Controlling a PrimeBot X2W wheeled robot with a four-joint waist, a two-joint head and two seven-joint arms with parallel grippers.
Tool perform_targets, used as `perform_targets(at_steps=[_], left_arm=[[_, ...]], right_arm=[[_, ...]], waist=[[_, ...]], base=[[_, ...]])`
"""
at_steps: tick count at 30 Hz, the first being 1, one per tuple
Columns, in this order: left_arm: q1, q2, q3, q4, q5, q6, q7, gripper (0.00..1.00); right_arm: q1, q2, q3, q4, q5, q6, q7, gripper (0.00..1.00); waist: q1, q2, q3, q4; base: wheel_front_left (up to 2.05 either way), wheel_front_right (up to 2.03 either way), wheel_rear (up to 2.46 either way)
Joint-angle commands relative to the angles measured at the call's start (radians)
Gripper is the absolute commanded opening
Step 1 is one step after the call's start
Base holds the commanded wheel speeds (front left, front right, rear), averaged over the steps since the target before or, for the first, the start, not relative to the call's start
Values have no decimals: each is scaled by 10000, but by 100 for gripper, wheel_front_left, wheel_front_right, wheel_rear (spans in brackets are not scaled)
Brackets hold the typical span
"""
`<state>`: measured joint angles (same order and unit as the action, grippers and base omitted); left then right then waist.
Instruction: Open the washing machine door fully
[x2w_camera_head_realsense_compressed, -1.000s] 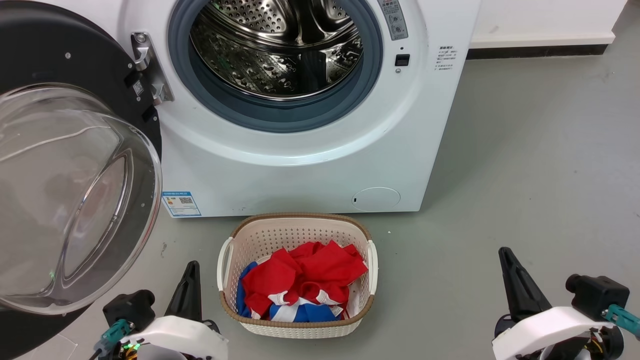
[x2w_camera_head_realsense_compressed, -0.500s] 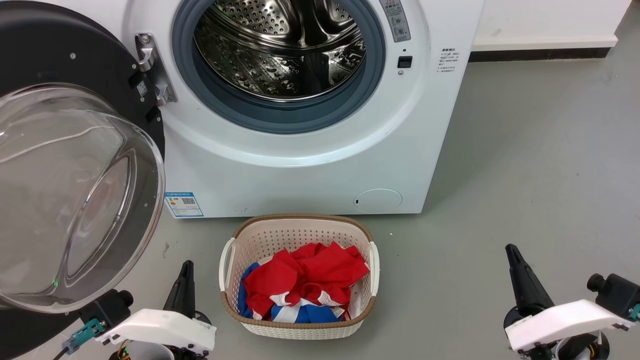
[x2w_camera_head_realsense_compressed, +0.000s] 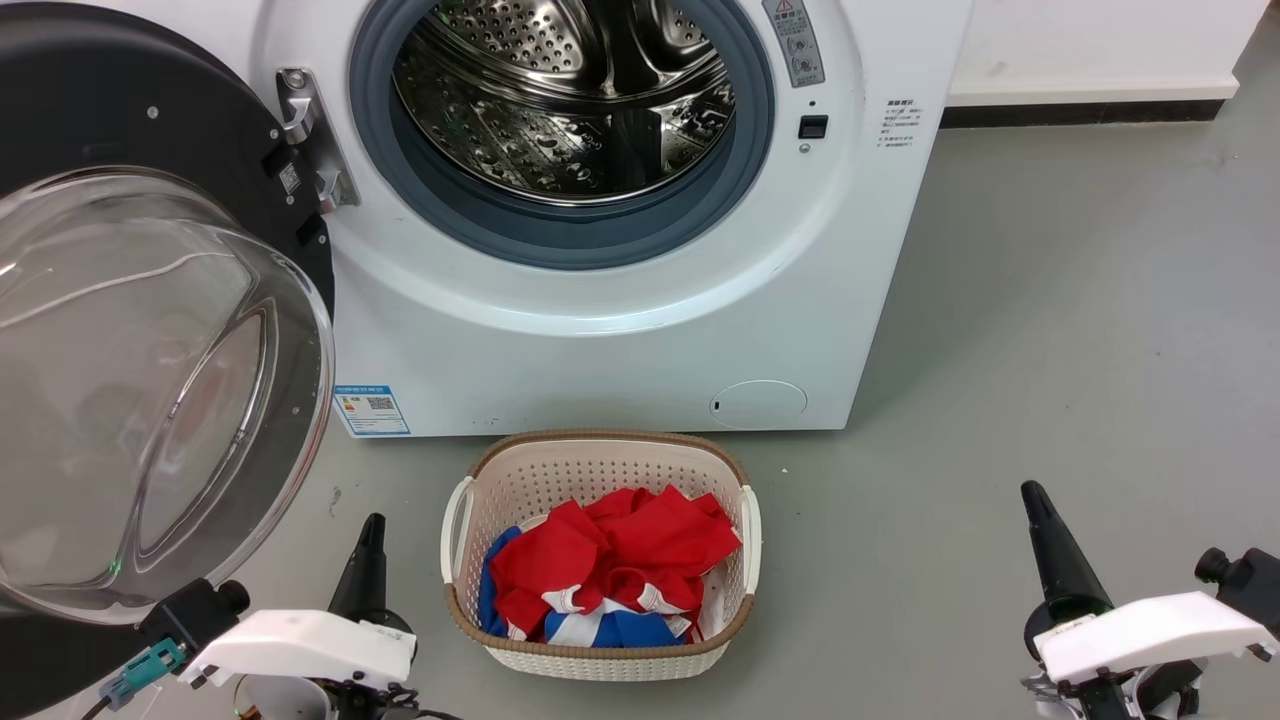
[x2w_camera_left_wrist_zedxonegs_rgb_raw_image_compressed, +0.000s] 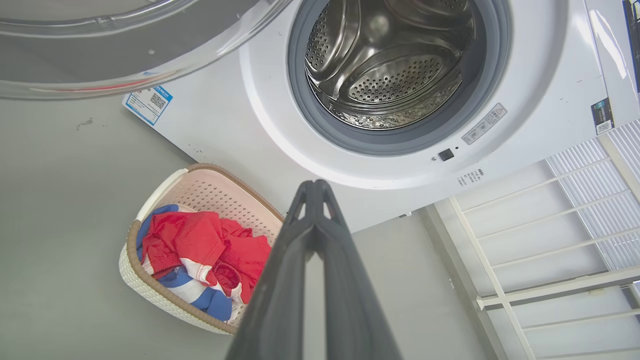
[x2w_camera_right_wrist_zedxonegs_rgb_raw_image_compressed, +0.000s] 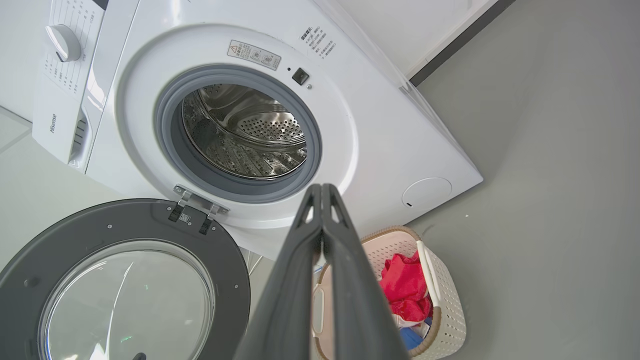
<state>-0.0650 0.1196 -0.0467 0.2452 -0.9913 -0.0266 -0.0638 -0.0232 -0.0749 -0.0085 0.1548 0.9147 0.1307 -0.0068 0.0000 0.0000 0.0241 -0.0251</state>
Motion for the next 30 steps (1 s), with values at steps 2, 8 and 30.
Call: perform_targets(at_steps=[2, 8, 30], left_arm=[[-242, -2, 146, -97, -355, -102, 95, 0], [-278, -84, 305, -88, -979, -197, 272, 0], [-348, -302, 799, -61, -2905, -532, 843, 0]], right_arm=[[-301, -74, -40, -48, 454, 1, 47, 0], [-348, -81, -95, 53, 1191, 1, 140, 0], [-548, -80, -298, 354, 3458, 1, 404, 0]], waist=[[0, 0, -6, 7], [0, 0, -22, 27], [0, 0, -79, 94]], base=[[0, 0, 0], [0, 0, 0], [0, 0, 0]])
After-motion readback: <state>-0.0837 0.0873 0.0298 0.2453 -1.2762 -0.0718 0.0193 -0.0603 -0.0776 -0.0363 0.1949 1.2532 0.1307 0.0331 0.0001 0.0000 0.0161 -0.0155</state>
